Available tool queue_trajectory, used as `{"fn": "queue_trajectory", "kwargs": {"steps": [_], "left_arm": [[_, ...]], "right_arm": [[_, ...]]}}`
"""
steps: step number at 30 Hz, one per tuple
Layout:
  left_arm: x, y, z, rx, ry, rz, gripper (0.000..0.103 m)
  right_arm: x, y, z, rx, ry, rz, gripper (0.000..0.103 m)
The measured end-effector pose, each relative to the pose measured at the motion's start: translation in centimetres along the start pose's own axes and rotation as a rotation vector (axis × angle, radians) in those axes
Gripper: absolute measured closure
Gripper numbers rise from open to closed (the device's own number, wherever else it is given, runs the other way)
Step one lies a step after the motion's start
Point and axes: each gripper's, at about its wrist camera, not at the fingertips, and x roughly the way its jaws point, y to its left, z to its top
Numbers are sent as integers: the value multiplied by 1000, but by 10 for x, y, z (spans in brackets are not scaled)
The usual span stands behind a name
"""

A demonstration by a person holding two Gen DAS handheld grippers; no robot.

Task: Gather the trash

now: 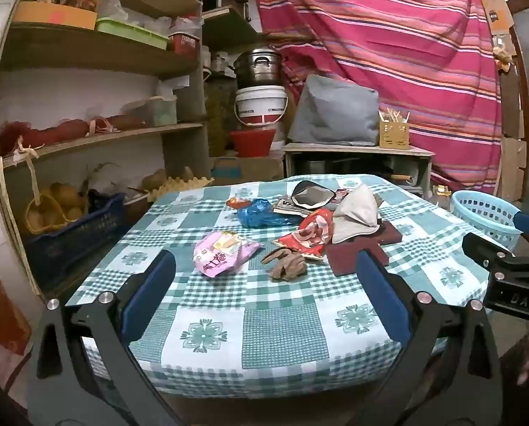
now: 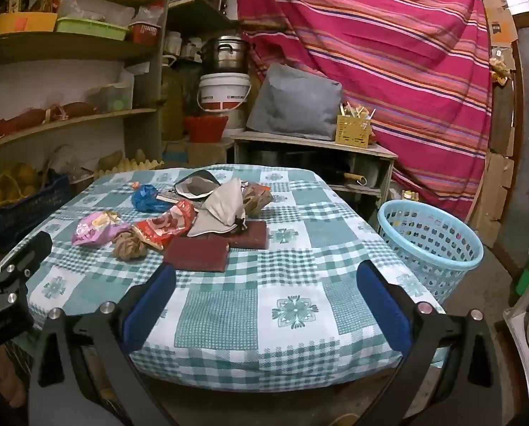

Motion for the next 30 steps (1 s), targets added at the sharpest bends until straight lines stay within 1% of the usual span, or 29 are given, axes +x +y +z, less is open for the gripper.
{"fn": "queue_trajectory", "kwargs": {"steps": [9, 11, 14, 16, 30], "left_arm": [[1, 4, 1, -11, 7, 16, 5], [4, 4, 2, -18, 14, 19, 5], [8, 9, -1, -35, 19, 17, 5], [9, 10, -1, -35, 22, 14, 5], [8, 14, -1, -36, 11, 21, 5]], "right_arm": [[-2, 2, 1, -8, 4, -4, 4], [-8, 1, 2, -14, -12, -16, 4], [-6, -3, 3, -12, -10, -18, 4], [-4, 2, 2, -12, -12, -30, 4], [-3, 1, 1, -10, -14, -30, 4]]}}
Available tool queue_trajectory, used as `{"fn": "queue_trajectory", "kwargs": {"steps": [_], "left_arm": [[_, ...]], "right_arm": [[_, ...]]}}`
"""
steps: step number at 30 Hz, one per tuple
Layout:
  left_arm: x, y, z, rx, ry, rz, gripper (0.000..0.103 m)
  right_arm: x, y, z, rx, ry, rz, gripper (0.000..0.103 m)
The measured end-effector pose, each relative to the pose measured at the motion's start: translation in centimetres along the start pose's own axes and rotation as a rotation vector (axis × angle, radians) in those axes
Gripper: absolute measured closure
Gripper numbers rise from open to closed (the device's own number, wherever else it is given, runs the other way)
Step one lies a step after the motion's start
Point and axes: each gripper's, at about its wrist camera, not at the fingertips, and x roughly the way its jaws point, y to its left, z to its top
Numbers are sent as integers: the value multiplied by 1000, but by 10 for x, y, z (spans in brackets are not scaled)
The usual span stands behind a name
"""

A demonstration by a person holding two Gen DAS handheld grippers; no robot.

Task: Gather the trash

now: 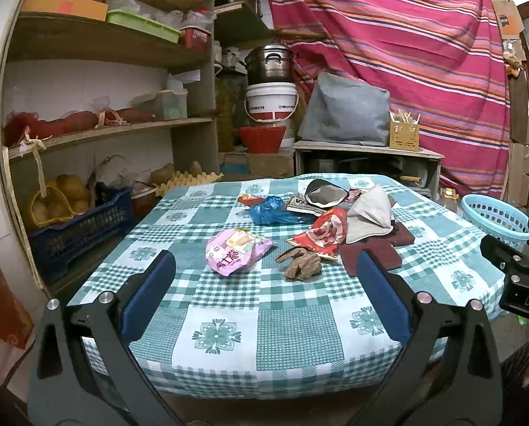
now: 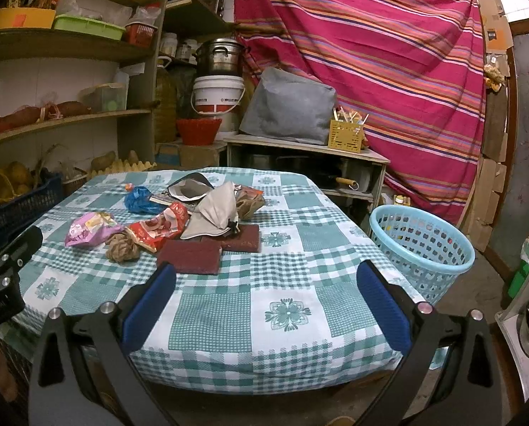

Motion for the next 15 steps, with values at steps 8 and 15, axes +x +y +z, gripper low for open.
{"fn": "queue_trajectory", "kwargs": {"steps": [8, 15], "left_arm": [[-1, 2, 2, -1, 1, -1, 5], [-1, 1, 2, 2, -1, 1, 5]], "right_arm": [[2, 1, -1, -3, 2, -1, 4], [2, 0, 0, -2, 4, 0, 4]]}}
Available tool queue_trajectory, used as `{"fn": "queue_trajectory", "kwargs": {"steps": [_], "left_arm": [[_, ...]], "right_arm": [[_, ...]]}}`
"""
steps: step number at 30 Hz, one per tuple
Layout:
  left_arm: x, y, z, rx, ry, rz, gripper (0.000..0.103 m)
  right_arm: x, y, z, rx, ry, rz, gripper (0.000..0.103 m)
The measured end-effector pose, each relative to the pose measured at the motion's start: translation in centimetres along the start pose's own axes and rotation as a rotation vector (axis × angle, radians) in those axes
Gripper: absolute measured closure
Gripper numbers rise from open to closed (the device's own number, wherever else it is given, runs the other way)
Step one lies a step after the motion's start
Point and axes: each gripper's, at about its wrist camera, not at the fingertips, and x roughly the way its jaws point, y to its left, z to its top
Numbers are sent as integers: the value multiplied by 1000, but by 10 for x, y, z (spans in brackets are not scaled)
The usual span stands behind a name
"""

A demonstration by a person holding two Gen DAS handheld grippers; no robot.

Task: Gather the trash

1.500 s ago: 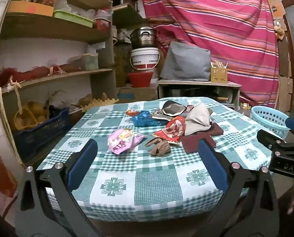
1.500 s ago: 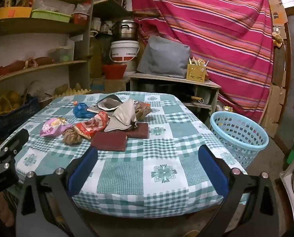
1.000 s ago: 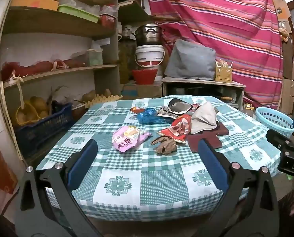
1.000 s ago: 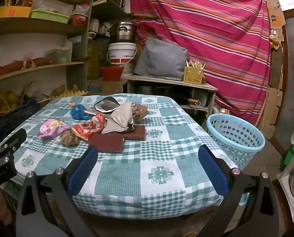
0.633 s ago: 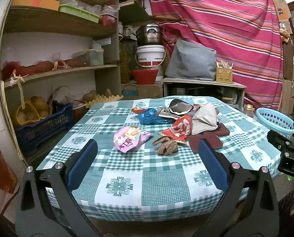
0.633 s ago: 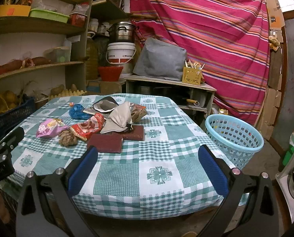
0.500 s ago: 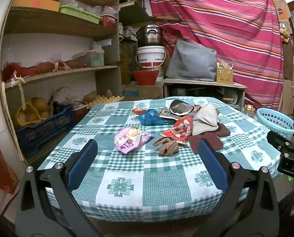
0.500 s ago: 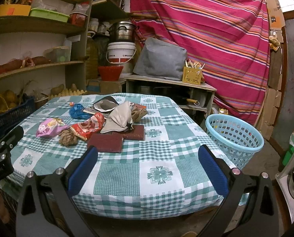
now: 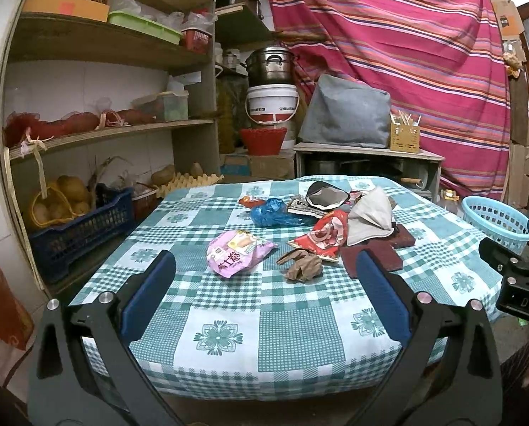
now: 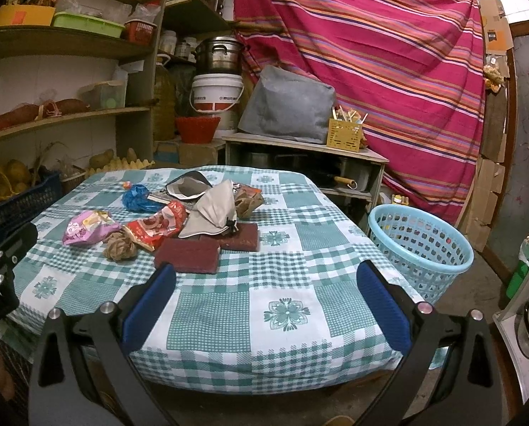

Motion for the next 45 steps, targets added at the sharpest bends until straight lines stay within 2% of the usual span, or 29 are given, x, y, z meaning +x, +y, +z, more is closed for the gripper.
{"fn": "queue_trajectory", "kwargs": {"steps": [45], "left_arm": [[-3, 4, 4, -4, -3, 0, 5]], "right_arm": [[3, -1, -1, -2, 6, -2, 4]]}}
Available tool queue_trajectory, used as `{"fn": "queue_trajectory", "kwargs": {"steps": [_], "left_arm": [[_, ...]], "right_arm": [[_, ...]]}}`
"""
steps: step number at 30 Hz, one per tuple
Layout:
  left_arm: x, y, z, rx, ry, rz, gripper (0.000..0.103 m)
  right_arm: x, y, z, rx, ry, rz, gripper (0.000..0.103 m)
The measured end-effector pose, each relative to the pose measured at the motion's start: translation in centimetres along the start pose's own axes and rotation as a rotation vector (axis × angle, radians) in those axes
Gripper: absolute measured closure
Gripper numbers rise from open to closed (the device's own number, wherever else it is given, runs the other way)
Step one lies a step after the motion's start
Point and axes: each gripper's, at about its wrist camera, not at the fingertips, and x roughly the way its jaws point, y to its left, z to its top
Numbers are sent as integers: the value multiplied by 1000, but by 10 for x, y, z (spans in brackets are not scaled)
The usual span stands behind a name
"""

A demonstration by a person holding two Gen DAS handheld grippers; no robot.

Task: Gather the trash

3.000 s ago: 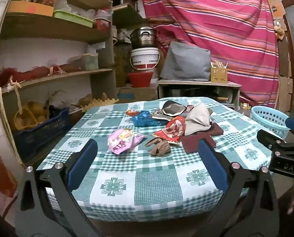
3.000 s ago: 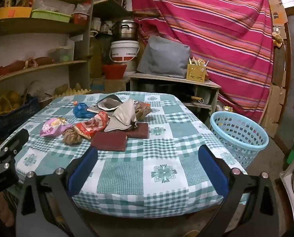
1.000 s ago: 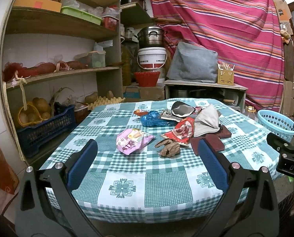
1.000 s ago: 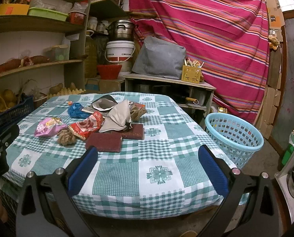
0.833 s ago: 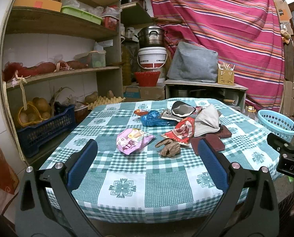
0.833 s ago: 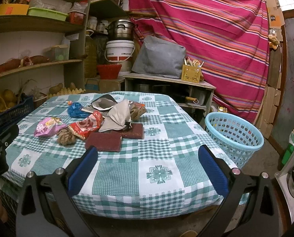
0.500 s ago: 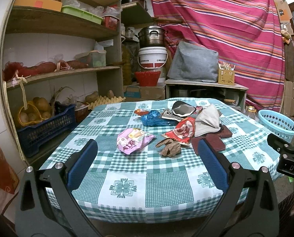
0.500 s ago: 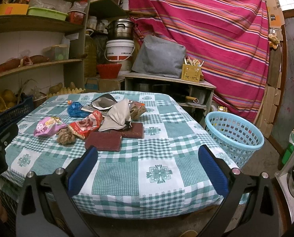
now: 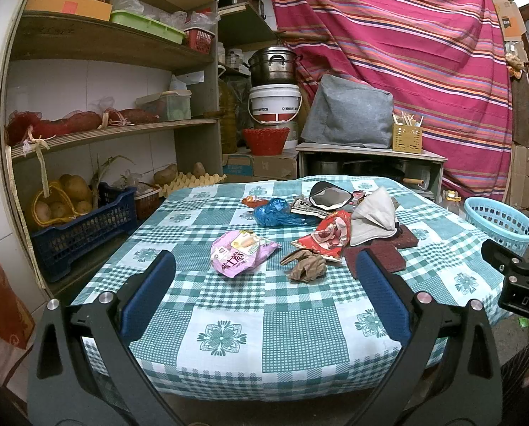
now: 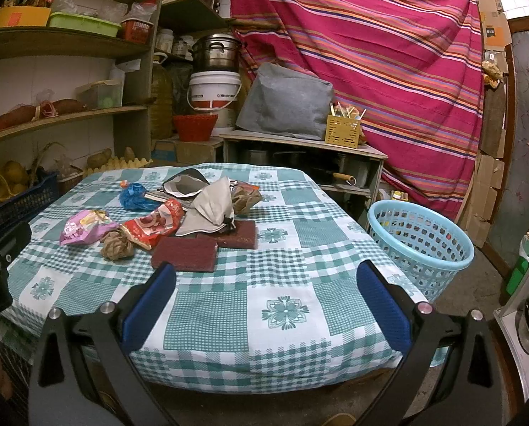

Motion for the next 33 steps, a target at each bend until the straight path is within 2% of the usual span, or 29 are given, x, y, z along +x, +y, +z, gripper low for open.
{"fn": "queue_trajectory", "kwargs": {"steps": [33], "left_arm": [[1, 3, -1, 0, 4, 3, 5]], "right_arm": [[3, -5, -3, 0, -2, -4, 4]]}}
